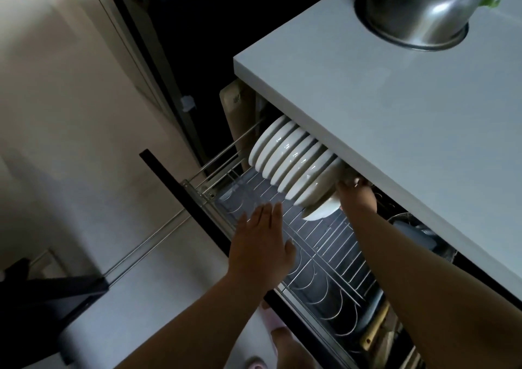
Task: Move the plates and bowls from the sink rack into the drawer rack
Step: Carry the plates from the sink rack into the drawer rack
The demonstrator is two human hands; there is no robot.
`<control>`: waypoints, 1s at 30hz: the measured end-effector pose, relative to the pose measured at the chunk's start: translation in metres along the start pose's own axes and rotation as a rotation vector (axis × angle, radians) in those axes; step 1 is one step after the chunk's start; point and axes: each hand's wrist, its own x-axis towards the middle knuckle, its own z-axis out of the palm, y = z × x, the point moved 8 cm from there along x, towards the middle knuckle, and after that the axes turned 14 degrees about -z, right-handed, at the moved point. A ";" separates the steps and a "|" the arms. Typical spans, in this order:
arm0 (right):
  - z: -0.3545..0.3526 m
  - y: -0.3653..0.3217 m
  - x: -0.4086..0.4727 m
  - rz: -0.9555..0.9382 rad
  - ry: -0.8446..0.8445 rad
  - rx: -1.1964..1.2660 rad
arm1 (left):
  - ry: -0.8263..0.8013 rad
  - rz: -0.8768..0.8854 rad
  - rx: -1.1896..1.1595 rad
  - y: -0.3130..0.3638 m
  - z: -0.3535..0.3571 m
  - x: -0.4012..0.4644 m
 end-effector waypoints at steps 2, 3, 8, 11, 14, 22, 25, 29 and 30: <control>-0.002 -0.003 0.005 -0.006 0.062 0.048 | -0.004 -0.006 -0.005 0.000 0.000 0.001; -0.002 -0.006 0.006 -0.025 0.074 0.072 | -0.006 -0.009 -0.007 -0.001 0.000 0.001; 0.004 -0.010 0.017 -0.039 0.028 0.045 | -0.027 -0.020 -0.002 -0.002 0.001 0.000; 0.005 -0.014 0.021 -0.030 0.008 0.040 | -0.032 -0.020 0.003 -0.001 0.001 0.000; 0.005 -0.016 0.019 -0.023 -0.003 0.028 | -0.036 -0.020 -0.002 -0.001 0.000 0.000; 0.005 -0.010 -0.011 0.036 -0.049 0.052 | -0.024 -0.044 -0.037 0.000 -0.001 -0.002; 0.008 -0.010 -0.040 -0.053 -0.105 0.089 | -0.011 -0.048 -0.073 -0.001 -0.002 -0.003; -0.003 -0.009 -0.081 -0.162 -0.136 0.115 | -0.060 -0.021 -0.170 0.004 -0.006 -0.008; -0.011 -0.010 -0.092 -0.188 -0.121 0.131 | -0.088 -0.023 -0.243 0.007 -0.010 -0.012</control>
